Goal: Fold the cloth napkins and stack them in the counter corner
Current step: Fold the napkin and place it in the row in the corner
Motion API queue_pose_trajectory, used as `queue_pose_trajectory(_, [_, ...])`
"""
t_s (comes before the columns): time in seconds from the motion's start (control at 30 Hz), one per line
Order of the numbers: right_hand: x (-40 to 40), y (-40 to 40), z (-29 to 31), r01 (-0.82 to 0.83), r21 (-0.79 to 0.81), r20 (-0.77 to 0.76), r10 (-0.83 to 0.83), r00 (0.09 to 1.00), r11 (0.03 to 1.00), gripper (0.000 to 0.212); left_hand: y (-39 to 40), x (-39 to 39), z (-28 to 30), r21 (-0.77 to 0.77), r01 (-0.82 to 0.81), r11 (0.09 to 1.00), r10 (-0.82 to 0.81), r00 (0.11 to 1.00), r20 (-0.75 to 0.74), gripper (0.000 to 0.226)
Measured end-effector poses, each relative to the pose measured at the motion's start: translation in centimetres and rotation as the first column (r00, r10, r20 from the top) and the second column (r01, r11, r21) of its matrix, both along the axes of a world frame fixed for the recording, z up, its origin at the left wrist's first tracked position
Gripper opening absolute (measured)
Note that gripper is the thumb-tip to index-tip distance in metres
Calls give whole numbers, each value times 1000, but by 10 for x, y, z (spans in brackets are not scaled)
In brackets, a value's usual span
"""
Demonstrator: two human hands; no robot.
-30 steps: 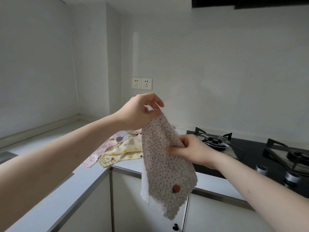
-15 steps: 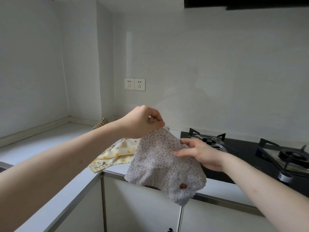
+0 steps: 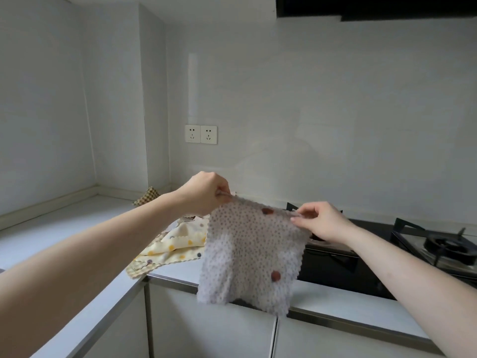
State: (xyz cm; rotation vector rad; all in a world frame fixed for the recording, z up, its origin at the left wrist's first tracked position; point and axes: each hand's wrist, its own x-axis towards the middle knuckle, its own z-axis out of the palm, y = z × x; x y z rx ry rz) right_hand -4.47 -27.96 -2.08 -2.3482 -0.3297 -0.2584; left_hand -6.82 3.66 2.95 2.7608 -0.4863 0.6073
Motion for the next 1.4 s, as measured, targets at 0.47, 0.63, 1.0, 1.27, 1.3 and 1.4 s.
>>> queue_pose_trajectory(0.47, [-37,-33,-20,-13,-163,173,42,984,986,8,2,-24,-43,-80,148,986,-152,987,-44,14])
queue_pose_trajectory(0.63, [-57,-45,-72,-140,-331,-46,132,990,933,12,-2,-45,-103,33,208,978,-192,943,-271,14])
queue_pose_trajectory(1.0, [-28,-47,-91,-35,-151,-86,22,996,988,13,-2,-16,-135,-42,106,993,-114,956,-270,11])
queue_pose_trajectory(1.27, [21,-25,-94,131,31,-114,-127,985,991,14,-13,27,-148,-176,-104,979,49,956,-290,19])
queue_pose_trajectory(1.3, [26,-22,-96,151,40,-109,-146,983,988,14,-15,31,-149,-177,-128,976,70,950,-303,21])
queue_pose_trajectory(1.4, [40,-15,-101,208,64,-97,-201,975,976,15,-20,41,-153,-176,-182,967,114,934,-338,25])
